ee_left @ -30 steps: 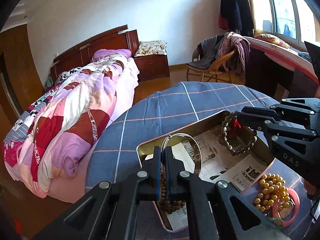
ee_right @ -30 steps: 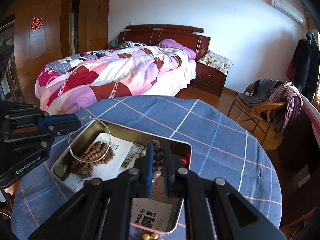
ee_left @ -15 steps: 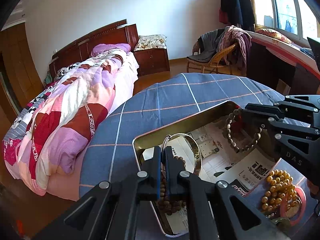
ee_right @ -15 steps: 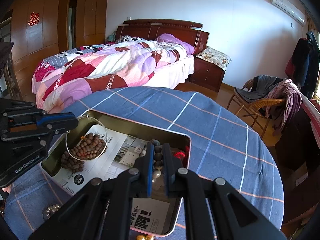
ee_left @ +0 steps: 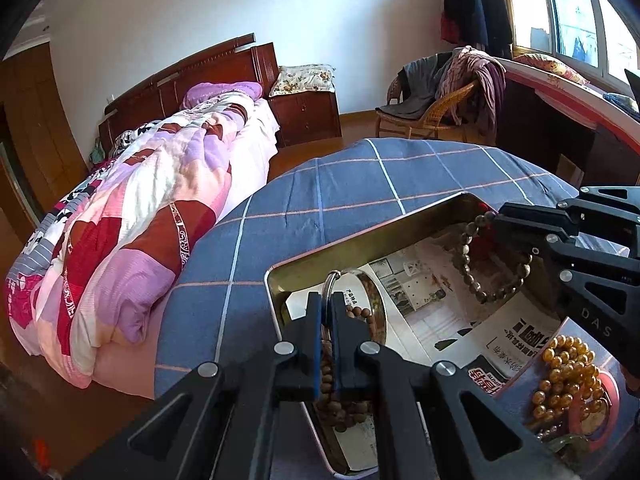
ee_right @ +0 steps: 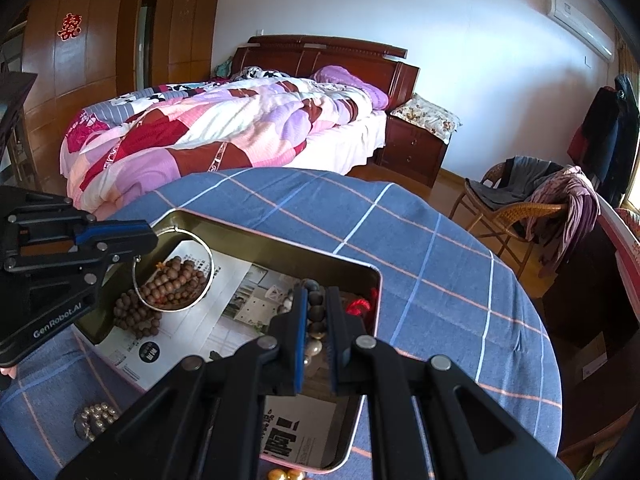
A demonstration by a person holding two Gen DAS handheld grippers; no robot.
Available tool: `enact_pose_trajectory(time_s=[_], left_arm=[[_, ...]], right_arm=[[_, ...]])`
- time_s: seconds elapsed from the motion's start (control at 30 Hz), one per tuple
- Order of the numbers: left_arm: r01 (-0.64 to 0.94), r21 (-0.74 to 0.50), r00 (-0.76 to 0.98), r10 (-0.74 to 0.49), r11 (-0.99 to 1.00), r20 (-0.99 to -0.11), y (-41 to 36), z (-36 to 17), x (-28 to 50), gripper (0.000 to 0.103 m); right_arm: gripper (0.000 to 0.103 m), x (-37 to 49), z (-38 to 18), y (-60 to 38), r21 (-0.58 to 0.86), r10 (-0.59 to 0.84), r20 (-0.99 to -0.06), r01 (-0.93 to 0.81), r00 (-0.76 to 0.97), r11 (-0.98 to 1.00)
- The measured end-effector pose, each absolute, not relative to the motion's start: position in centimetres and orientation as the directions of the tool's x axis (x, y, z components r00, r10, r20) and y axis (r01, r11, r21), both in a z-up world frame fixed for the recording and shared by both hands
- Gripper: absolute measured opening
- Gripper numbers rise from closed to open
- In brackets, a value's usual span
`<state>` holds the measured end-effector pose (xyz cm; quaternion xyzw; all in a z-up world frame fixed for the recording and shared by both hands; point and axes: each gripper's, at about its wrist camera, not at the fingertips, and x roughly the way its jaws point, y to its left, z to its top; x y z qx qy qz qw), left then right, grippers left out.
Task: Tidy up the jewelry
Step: 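Carry both items over the pink tin, lower them in and open both tools, then withdraw both open tools from the tin toward the remaining jewelry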
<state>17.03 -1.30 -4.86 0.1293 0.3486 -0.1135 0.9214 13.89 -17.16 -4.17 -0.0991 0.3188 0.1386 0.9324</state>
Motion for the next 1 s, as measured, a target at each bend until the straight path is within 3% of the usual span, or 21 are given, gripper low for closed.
enact_pose_trajectory(time_s=[0.13,0.2,0.23,0.27,0.33,0.47,1.0], left_arm=[[0.318,0.158,0.720,-0.130,0.935,-0.681,-1.5,-5.0,17.0,0.004],[0.307,0.174,0.733,-0.116,0.936,-0.670,-1.6,-4.9,16.8,0.005],[0.298,0.185,0.739,-0.103,0.937,-0.666,-1.6,-4.9,16.8,0.016],[0.287,0.195,0.744,-0.090,0.938,-0.662,-1.7,-4.8,16.7,0.041],[0.258,0.218,0.777,-0.068,0.941,-0.626,-1.6,-4.4,16.1,0.071],[0.259,0.213,0.782,-0.076,0.942,-0.618,-1.3,-4.1,15.5,0.071],[0.267,0.210,0.786,-0.086,0.941,-0.613,-1.4,-4.1,12.6,0.071]], right_arm=[[0.012,13.8,-4.5,-16.9,-0.117,0.182,-0.625,-0.321,0.759,0.940],[0.026,13.7,-4.6,-17.0,-0.121,0.177,-0.621,-0.316,0.763,0.941],[0.040,13.6,-4.6,-17.1,-0.124,0.172,-0.619,-0.312,0.766,0.942],[0.042,13.6,-4.7,-17.3,-0.123,0.169,-0.617,-0.307,0.769,0.944],[0.042,13.5,-4.7,-17.5,-0.123,0.165,-0.617,-0.301,0.769,0.946],[0.047,13.1,-4.8,-17.9,-0.125,0.155,-0.614,-0.290,0.774,0.949],[0.049,11.5,-4.7,-17.6,-0.129,0.160,-0.607,-0.295,0.778,0.947]])
